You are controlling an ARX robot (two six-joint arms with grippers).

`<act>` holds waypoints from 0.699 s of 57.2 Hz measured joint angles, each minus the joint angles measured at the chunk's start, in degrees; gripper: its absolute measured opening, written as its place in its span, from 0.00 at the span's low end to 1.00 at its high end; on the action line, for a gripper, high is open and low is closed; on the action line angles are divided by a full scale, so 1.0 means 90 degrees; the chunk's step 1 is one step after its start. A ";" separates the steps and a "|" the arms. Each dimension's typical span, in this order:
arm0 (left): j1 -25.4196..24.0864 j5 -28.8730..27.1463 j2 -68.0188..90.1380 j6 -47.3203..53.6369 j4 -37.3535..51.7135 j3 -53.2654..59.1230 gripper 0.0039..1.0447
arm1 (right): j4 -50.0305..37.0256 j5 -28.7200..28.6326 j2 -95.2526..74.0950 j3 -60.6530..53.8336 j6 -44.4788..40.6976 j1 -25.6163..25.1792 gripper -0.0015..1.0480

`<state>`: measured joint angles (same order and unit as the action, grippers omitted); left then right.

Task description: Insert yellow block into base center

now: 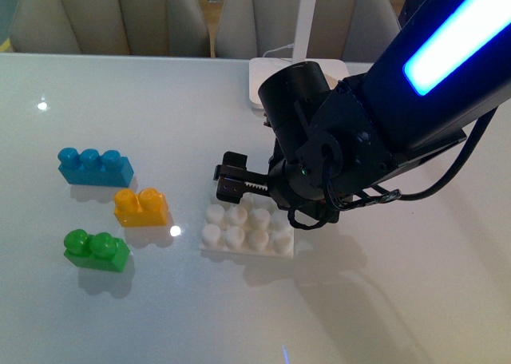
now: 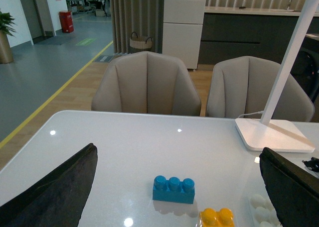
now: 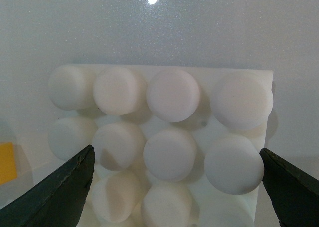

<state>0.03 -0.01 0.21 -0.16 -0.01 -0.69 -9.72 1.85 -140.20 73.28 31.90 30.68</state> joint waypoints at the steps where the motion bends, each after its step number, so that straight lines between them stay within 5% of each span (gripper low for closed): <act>1: 0.0000 0.0000 0.0000 0.0000 0.0000 0.0000 0.93 | -0.0005 0.0002 0.0000 -0.0002 0.0000 -0.0012 0.92; 21: 0.0000 0.0000 0.0000 0.0000 0.0000 0.0000 0.93 | -0.0529 0.0039 0.0682 -0.1088 -0.0002 -0.0447 0.92; 40: 0.0000 0.0000 0.0000 0.0000 0.0000 0.0000 0.93 | -0.1763 0.0515 0.4556 -0.3429 -0.1192 -0.1858 0.92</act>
<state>0.03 -0.01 0.21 -0.16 -0.01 -0.69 -25.58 6.48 -99.20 42.41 21.17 13.96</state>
